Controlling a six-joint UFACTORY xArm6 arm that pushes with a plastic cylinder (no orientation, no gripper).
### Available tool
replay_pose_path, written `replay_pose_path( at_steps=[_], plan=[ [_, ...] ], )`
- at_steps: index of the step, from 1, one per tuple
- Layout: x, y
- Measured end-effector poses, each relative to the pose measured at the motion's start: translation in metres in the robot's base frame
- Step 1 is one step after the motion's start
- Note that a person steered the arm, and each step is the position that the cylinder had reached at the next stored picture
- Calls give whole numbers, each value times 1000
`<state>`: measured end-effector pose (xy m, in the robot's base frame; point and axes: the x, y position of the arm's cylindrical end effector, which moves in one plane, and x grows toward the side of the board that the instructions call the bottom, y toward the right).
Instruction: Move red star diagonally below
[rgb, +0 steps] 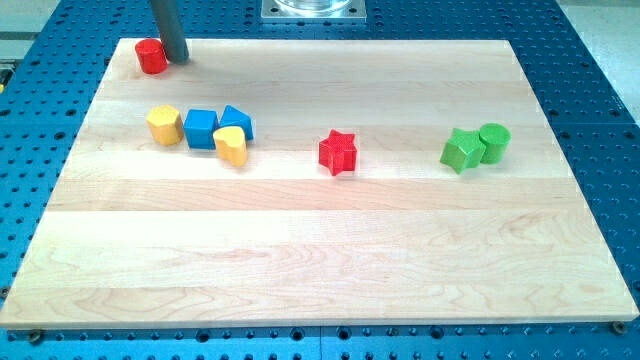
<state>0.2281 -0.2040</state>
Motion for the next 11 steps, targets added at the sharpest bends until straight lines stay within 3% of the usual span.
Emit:
replay_pose_path(
  at_steps=[2, 3, 6, 7, 9, 10, 11],
  plan=[
    [18, 4],
    [23, 88],
    [47, 170],
    [93, 188],
    [235, 234],
    [240, 265],
    [199, 297]
  ],
)
